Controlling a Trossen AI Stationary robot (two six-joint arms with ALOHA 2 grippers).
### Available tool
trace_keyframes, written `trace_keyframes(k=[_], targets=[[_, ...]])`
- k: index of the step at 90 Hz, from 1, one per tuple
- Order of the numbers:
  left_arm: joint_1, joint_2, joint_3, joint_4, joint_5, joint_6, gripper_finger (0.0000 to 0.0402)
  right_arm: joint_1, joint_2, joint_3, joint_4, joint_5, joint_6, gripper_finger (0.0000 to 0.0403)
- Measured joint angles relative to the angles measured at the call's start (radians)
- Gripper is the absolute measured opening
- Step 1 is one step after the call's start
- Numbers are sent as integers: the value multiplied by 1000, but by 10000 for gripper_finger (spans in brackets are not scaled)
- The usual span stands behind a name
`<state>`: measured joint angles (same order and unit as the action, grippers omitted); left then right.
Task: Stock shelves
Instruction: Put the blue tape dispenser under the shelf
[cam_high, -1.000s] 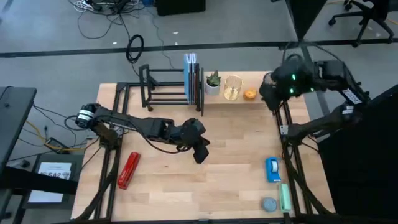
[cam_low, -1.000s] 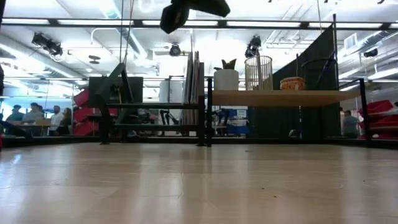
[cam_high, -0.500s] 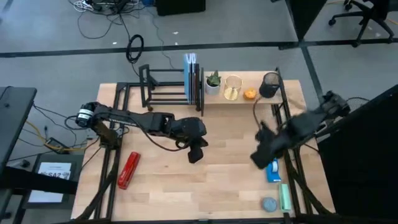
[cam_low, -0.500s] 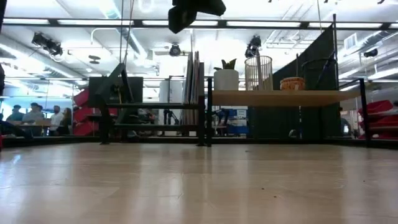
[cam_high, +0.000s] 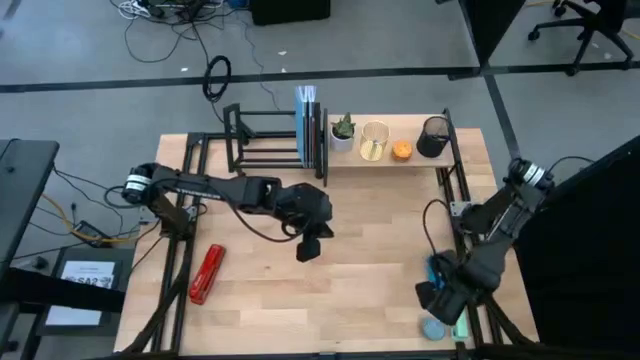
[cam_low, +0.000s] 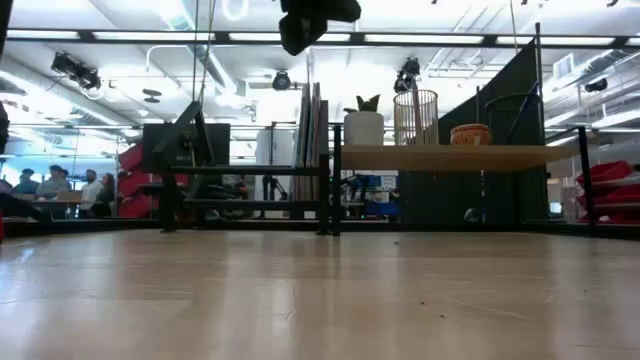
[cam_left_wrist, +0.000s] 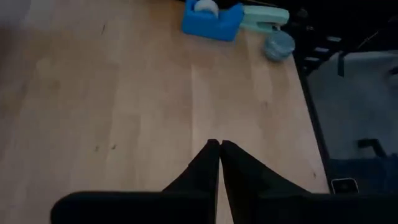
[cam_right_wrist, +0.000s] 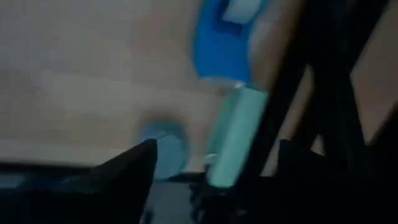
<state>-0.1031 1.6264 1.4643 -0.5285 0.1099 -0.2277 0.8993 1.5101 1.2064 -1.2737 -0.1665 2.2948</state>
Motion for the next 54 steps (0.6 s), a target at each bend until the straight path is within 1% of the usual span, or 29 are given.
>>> trace_keyframes(k=[6,14,34,47,54], targets=[[5,0,0,-3,0,-6,0,-9,-2,-43,10,3,2,334],[8,0,0,-3,0,-20,0,-18,-20,-117,59,1,6,337],[12,0,0,-7,1,-50,0,-42,-103,-307,259,-21,22,319],[12,0,0,-11,1,-67,0,-65,-110,-383,320,-57,34,310],[12,0,0,-13,1,-68,0,-74,-110,-415,412,-59,34,309]])
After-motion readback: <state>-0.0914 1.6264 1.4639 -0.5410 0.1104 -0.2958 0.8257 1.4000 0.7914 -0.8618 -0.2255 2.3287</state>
